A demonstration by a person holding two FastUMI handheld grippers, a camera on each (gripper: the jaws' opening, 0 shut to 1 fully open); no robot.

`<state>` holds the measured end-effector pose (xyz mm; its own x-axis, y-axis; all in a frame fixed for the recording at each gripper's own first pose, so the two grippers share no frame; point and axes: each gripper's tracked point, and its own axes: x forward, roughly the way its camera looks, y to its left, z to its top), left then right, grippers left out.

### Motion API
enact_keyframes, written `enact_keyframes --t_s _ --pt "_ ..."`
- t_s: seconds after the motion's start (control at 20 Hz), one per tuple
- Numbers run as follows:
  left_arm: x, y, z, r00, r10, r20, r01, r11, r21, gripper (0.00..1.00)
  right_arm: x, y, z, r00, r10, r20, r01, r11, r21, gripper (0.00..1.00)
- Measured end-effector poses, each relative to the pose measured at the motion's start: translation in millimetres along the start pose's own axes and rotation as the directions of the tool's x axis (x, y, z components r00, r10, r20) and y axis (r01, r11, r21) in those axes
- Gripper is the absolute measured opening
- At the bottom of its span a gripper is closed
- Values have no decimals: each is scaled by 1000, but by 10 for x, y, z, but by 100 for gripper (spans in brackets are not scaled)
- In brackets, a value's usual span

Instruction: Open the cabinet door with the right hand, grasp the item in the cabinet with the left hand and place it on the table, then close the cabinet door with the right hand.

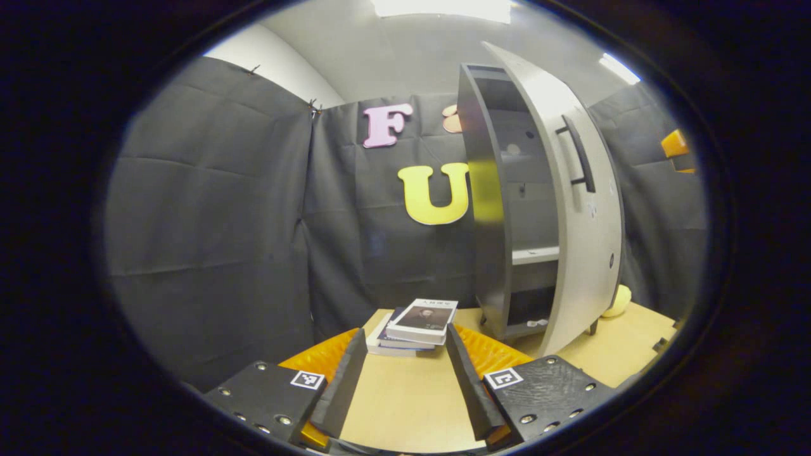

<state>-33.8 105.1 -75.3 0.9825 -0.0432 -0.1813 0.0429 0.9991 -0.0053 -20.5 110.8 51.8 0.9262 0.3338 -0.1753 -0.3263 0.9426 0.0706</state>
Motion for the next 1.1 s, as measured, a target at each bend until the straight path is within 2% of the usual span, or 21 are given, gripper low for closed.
enact_keyframes --t_s 0.4,0.6,1.1 --pt "83 -649 570 999 18 44 -18 1000 11 76 -155 -800 -81 997 -70 -22 69 995 -69 96" --pt "123 -901 698 998 18 60 -19 1000 11 76 -161 -1210 -182 994 -106 -34 103 991 -82 97" --pt "221 -1140 949 996 21 89 -24 999 32 76 -52 -1765 -224 984 -181 -4 180 982 -61 97"
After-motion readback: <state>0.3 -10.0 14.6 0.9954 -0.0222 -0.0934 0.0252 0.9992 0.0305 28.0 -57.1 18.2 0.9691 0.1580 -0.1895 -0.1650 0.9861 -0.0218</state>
